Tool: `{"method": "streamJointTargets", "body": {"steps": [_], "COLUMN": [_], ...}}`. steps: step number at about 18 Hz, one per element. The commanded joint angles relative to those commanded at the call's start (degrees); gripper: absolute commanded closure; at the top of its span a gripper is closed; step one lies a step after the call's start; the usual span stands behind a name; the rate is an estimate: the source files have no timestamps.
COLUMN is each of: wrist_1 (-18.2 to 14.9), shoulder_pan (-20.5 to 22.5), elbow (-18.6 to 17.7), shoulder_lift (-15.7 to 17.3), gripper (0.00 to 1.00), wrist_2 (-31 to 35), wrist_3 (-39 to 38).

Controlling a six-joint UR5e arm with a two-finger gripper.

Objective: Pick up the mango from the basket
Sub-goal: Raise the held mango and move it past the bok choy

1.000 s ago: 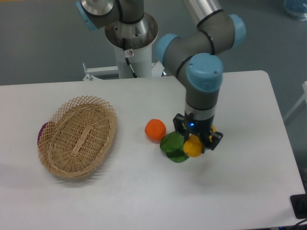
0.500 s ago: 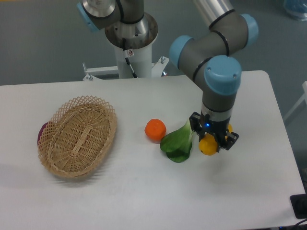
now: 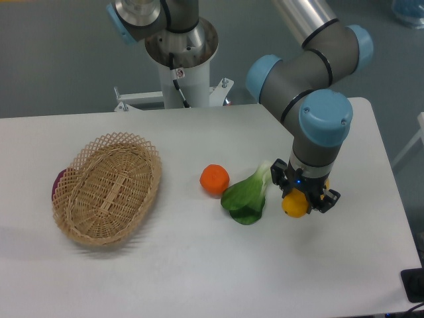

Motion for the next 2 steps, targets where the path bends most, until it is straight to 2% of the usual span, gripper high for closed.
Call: {"method": "streamJointTargets", "body": {"steps": [2], "wrist_1": [0.09], "shoulder_pan": [0.0], "elbow": [-0.09], "shoulder_lift": [0.0], "gripper": [0.65], "wrist_2": [-0.09], "wrist_3": [0.0]}}
